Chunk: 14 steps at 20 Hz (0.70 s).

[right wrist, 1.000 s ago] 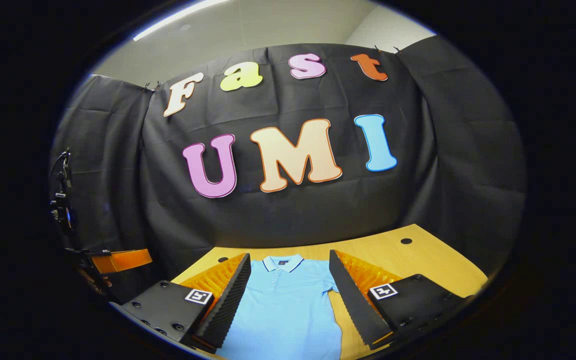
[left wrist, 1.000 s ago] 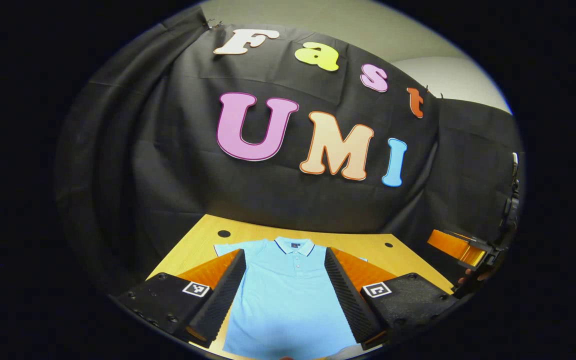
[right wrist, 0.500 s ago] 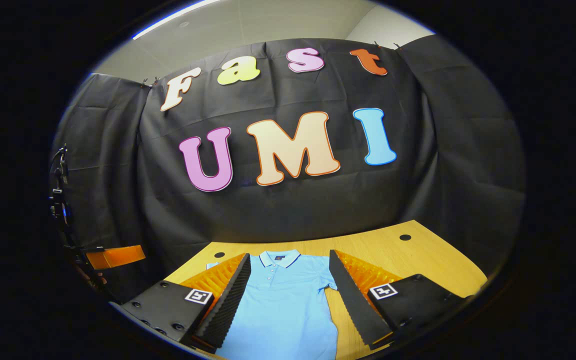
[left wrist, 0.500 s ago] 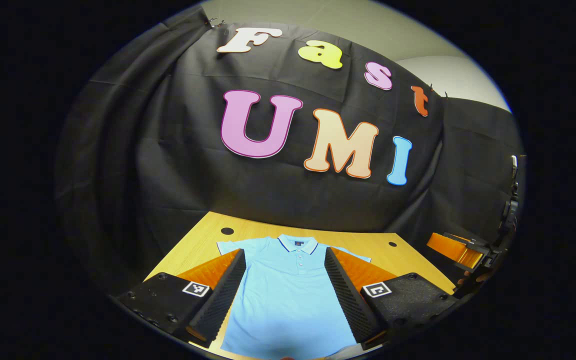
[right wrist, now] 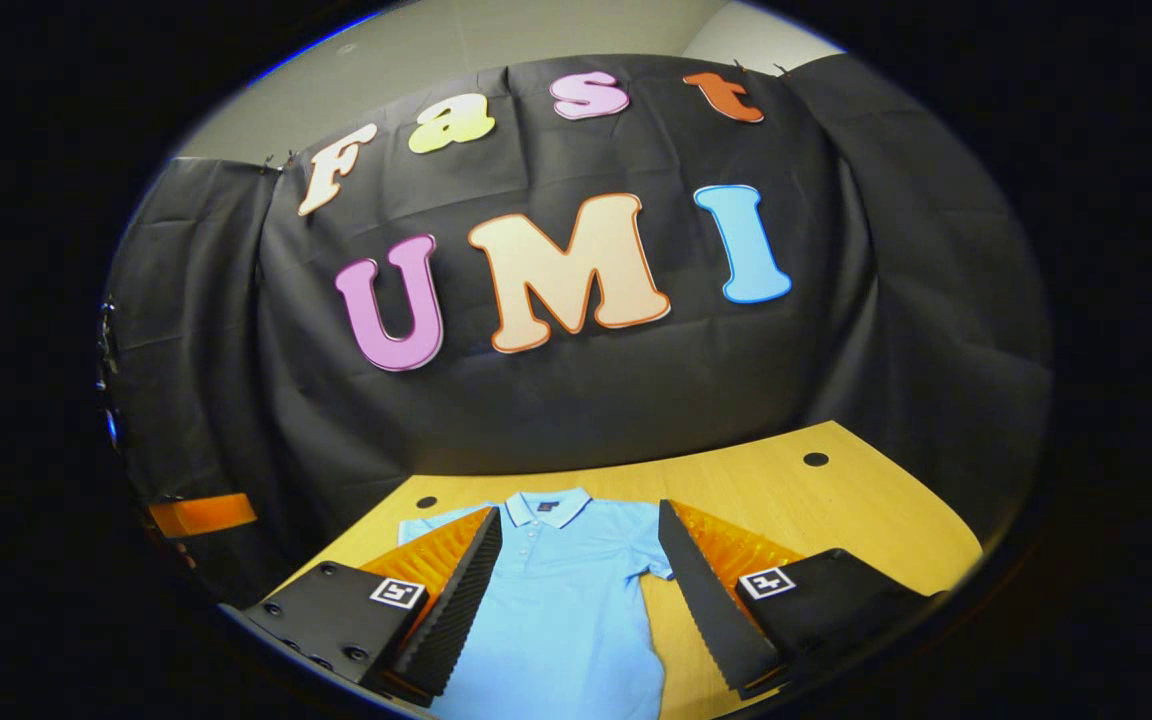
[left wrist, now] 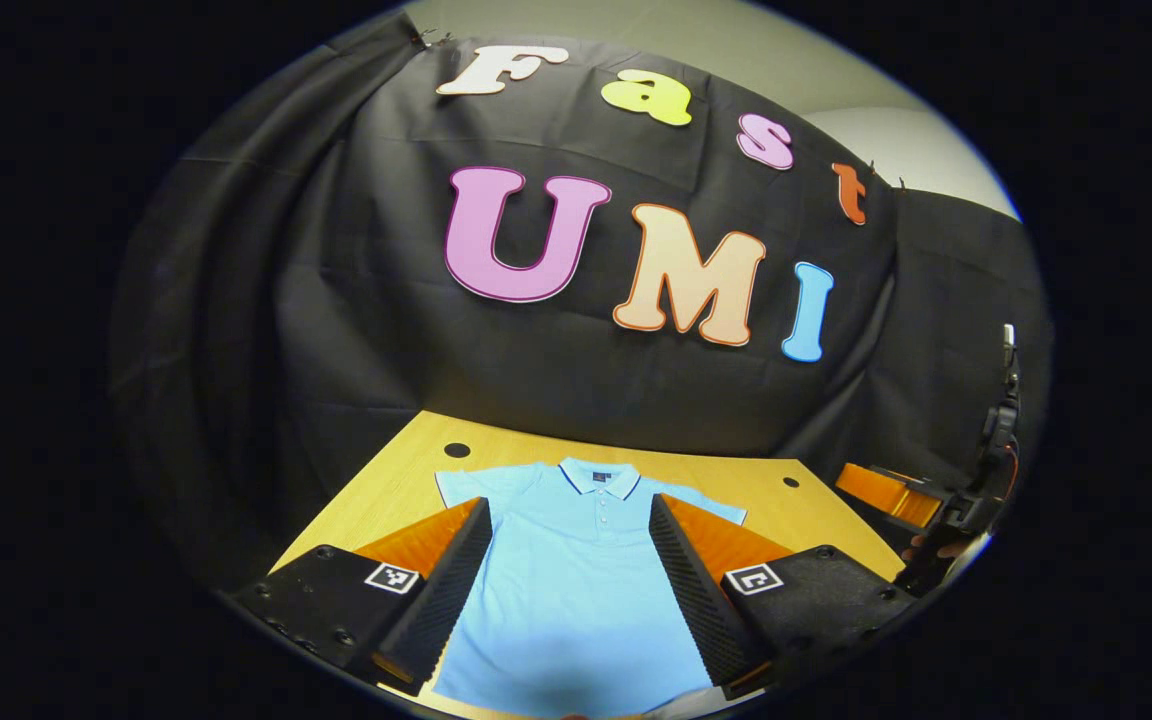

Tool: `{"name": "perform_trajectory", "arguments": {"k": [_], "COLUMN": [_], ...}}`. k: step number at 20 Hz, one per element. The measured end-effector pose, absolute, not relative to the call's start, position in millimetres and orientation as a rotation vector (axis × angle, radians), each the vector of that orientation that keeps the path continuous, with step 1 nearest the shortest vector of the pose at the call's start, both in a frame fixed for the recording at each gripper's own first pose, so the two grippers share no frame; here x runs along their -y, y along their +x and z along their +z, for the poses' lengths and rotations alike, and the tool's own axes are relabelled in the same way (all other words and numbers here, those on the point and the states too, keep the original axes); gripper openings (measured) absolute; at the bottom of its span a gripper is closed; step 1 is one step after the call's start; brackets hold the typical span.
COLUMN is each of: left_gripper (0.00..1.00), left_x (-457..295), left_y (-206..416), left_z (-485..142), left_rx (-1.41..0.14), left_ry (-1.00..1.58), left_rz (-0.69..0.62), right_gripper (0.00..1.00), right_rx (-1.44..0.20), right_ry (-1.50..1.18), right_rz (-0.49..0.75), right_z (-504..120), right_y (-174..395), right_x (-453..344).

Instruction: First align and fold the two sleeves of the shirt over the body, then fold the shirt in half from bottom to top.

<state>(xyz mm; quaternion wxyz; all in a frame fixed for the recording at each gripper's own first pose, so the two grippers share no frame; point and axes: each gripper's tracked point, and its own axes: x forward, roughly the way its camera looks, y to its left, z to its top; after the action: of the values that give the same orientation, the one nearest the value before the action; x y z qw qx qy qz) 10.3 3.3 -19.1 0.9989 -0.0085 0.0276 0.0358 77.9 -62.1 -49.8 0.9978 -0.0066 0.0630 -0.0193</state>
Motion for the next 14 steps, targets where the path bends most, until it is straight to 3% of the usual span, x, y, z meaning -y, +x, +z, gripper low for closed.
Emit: {"name": "perform_trajectory", "arguments": {"k": [1, 3, 14], "left_gripper": [0.95, 0.95, 0.95], "left_x": [-5.4, -7.1, -13.4], "left_y": [9.9, 8.7, 22.4], "left_z": [-19.5, -19.4, -43.7], "left_rx": [-0.058, -0.063, -0.138], "left_ry": [-0.017, -0.014, -0.097], "left_rz": [0.079, 0.096, 0.205], "right_gripper": [0.94, 0.98, 0.98], "right_rx": [-0.146, -0.17, -0.382], "right_ry": [-0.025, -0.024, -0.055], "right_rz": [-0.051, -0.053, -0.131], "right_z": [-56.3, -66.0, -184.8], "right_y": [90.5, 119.7, 275.8], "right_x": [71.5, 84.0, 188.8]}}
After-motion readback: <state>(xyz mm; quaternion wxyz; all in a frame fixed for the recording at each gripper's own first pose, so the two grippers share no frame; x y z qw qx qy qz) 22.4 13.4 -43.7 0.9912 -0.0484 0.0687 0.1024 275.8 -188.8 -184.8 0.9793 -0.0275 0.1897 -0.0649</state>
